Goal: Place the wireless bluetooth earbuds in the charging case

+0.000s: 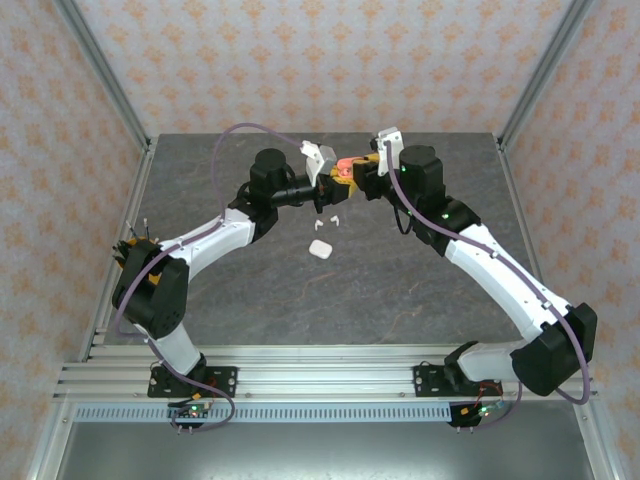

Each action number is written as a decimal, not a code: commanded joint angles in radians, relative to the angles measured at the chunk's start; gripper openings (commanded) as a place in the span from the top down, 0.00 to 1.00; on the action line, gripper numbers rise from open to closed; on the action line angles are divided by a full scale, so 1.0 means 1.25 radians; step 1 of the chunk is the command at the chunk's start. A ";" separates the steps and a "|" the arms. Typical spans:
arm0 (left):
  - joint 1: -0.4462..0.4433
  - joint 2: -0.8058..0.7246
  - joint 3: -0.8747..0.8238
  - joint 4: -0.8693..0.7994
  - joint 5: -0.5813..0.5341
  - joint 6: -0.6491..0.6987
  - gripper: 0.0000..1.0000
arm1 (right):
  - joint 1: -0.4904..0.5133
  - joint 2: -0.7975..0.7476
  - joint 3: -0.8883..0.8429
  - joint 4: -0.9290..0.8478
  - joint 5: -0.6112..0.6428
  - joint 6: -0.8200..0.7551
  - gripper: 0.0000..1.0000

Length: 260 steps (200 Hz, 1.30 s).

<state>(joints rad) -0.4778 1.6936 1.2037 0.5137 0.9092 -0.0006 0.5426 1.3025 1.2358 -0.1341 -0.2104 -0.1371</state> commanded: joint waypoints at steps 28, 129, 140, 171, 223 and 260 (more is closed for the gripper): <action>0.001 0.014 0.034 0.069 -0.005 -0.008 1.00 | 0.009 0.021 0.007 -0.028 -0.033 -0.023 0.71; 0.001 0.023 0.031 0.068 -0.006 -0.008 1.00 | 0.009 0.011 0.033 -0.015 0.023 0.004 0.61; 0.001 0.025 0.032 0.067 -0.006 -0.008 1.00 | 0.009 0.010 0.037 -0.014 0.025 0.006 0.59; 0.000 0.029 0.033 0.069 -0.006 -0.009 1.00 | 0.009 0.009 0.046 -0.013 0.035 0.012 0.55; -0.002 0.034 0.035 0.067 -0.007 -0.009 1.00 | 0.009 0.008 0.061 -0.014 0.051 0.022 0.53; -0.003 0.034 0.036 0.067 -0.007 -0.008 1.00 | 0.008 0.017 0.070 -0.017 0.060 0.036 0.53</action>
<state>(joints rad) -0.4782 1.7241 1.2110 0.5503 0.9051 -0.0036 0.5476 1.3224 1.2850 -0.1577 -0.1608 -0.1162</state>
